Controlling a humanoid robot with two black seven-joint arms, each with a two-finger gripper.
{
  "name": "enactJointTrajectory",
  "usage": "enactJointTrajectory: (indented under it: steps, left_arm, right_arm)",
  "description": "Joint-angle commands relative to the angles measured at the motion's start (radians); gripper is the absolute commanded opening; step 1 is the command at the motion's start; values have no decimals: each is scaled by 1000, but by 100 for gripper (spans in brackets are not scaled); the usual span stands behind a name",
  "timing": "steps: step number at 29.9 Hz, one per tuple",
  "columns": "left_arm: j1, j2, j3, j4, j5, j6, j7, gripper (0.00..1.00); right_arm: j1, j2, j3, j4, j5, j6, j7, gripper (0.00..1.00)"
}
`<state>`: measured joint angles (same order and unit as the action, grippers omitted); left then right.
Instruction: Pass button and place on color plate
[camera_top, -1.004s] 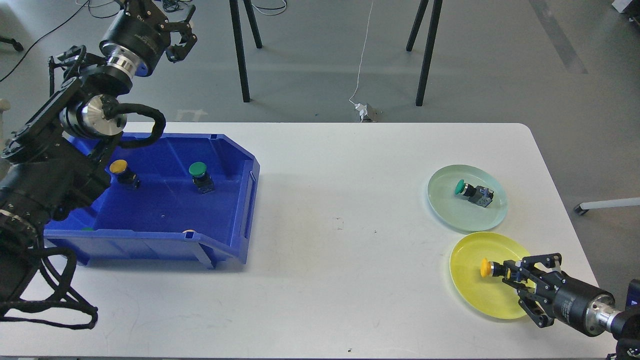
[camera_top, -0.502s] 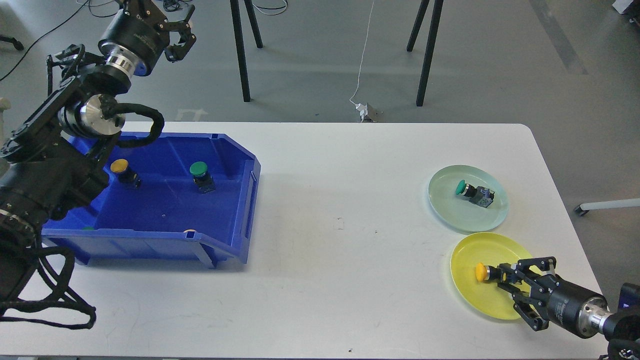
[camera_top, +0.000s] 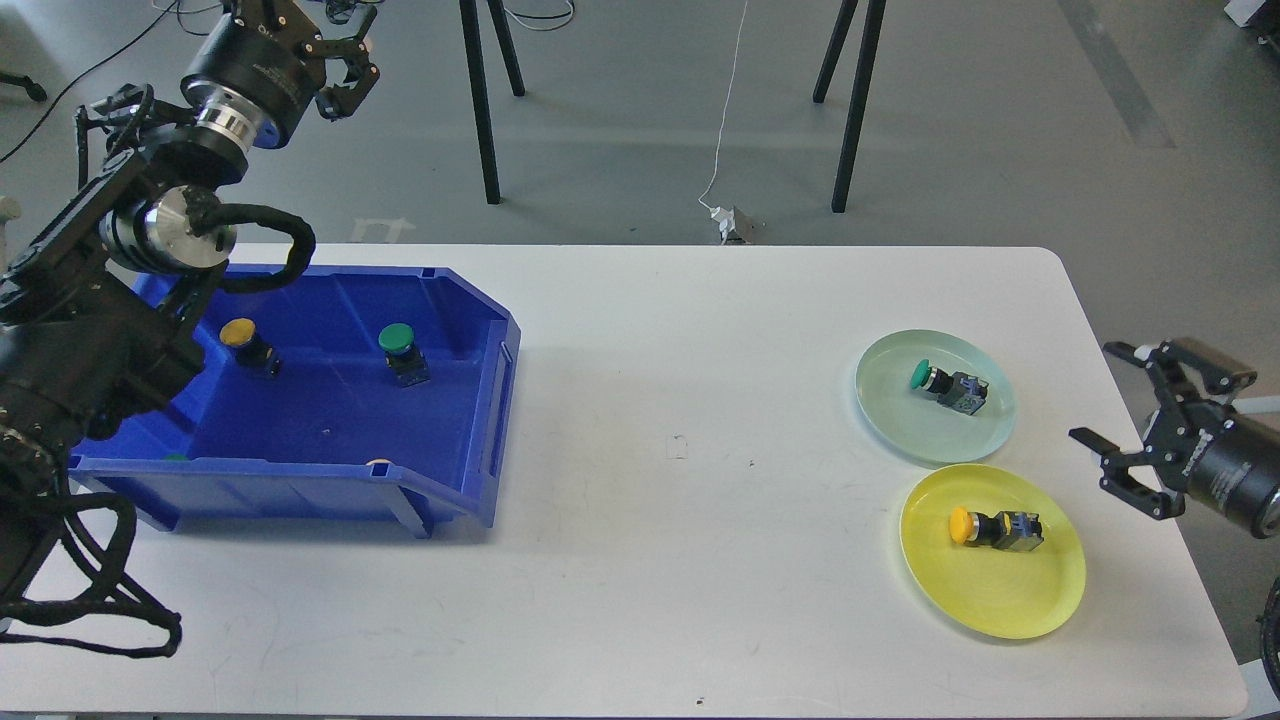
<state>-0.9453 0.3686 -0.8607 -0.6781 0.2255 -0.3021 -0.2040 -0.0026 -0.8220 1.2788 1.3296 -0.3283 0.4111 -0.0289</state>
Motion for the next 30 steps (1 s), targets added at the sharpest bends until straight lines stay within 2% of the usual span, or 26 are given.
enactJointTrajectory:
  steps: [1,4,8,10,13,19,24,30]
  left_arm:
    - [-1,-5,0,2,0,3,-2,100]
    - [-1,-11,-1,6,5,15,-12,100]
    - [-3,-13,-3,8,2,17,-15,100]
    - [-3,-14,-14,8,-6,14,-12,100]
    - [-6,-19,-18,8,-14,8,-11,100]
    - [-6,-23,-21,9,-124,14,-8,100]
    - [-6,-37,-21,9,-160,15,-9,100]
    - [-6,-43,-21,9,-161,15,-9,100]
  right_arm:
    - [128,75,86,-9,-2,6,3,99]
    - [264,161,99,-42,-2,0,24,99]
    - [455,262,94,-160,-2,-5,87,99]
    - [530,320,91,-214,-2,-18,98,99]
    - [611,420,91,-289,-2,-25,93,99]
    - [745,543,90,-469,11,-17,83,99]
    - [823,566,80,-566,104,-14,83,99]
    - [846,572,5,-592,129,-22,86,99]
